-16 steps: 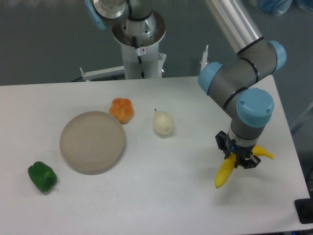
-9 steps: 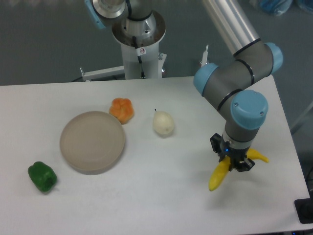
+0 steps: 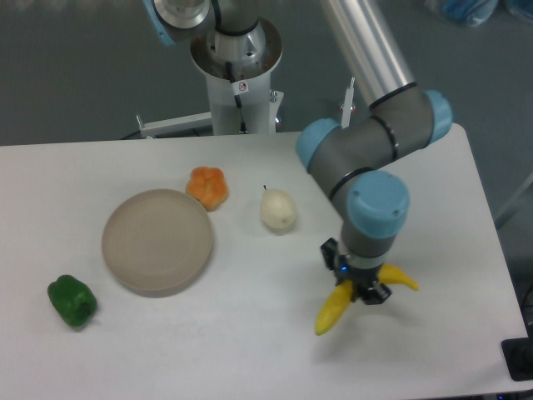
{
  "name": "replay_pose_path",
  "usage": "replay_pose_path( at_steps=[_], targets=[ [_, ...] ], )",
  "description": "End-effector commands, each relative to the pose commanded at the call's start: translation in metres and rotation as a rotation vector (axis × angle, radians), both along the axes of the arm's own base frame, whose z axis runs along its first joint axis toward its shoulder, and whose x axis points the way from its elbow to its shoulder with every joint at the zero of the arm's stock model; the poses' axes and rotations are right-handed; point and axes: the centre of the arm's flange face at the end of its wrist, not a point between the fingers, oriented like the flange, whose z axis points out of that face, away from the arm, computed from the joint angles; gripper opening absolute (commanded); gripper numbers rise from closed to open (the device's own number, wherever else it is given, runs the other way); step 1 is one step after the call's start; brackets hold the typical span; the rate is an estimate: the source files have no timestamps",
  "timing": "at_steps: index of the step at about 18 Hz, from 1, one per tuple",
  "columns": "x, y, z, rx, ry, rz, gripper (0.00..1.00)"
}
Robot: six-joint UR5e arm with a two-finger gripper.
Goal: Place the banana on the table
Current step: 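Carry the yellow banana in the gripper toward the open table beside the plate, then lower the banana onto the table and open the gripper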
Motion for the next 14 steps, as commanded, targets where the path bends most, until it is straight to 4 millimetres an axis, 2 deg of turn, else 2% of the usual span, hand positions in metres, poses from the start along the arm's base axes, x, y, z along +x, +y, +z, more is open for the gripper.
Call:
replay_pose_path(
  at_steps=[3, 6, 7, 10, 11, 13, 14],
  targets=[
    [0.034, 0.019, -0.02, 0.021, -0.002, -0.011, 0.11],
    [0.055, 0.025, -0.029, 0.008, -0.012, -0.017, 0.12],
    [0.067, 0.028, -0.032, 0.001, -0.016, -0.03, 0.14],
    [0.091, 0.021, -0.044, -0.029, -0.034, -0.052, 0.16],
    [0.094, 0.019, -0.044, -0.031, -0.037, -0.054, 0.17],
    [0.106, 0.021, -0.045, -0.037, -0.037, -0.071, 0.29],
    [0.106, 0.021, -0.043, -0.035, -0.037, -0.071, 0.55]
  ],
)
